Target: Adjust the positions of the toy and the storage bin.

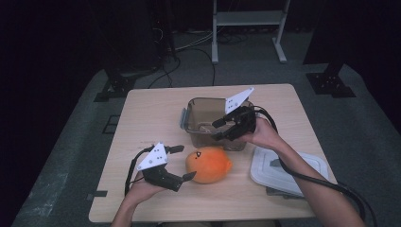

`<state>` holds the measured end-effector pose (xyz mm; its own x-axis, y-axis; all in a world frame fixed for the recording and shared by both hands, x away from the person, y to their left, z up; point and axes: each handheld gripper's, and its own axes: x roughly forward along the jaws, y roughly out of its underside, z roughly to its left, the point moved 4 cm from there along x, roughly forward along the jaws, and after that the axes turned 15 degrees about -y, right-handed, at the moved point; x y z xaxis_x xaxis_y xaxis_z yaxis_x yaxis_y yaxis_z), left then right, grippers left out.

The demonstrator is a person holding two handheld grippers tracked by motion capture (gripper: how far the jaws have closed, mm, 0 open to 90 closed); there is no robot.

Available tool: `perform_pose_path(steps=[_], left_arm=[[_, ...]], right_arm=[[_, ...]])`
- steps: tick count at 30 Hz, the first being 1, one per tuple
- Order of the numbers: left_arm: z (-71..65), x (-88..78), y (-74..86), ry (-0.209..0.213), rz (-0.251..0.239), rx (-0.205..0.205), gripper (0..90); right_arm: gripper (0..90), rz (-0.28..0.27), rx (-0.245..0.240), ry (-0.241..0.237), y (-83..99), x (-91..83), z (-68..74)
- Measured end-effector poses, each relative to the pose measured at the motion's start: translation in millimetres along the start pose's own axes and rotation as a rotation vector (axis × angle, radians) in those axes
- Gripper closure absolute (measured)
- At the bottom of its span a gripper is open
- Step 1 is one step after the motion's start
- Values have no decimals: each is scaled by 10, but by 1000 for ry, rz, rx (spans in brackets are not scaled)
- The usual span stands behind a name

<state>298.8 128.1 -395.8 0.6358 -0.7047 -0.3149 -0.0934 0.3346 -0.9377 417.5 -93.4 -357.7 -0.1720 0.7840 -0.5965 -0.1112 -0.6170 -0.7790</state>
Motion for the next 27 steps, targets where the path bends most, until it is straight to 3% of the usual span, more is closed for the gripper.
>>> perform_pose_path(steps=[5, 9, 14, 20, 27], left_arm=[[12, -3, 10, -4, 4, 1, 81], [19, -4, 16, -8, 8, 8, 81], [30, -15, 23, -11, 9, 7, 81], [51, -15, 42, -18, 12, 4, 81], [73, 2, 76, -20, 20, -9, 85]], right_arm=[[468, -36, -10, -4, -18, -45, 215], [496, -48, -40, -12, -4, 25, 357], [538, -73, -36, -30, 54, 150, 457], [612, -63, -34, -41, 139, 295, 504], [678, -38, 15, -39, 325, 452, 416]])
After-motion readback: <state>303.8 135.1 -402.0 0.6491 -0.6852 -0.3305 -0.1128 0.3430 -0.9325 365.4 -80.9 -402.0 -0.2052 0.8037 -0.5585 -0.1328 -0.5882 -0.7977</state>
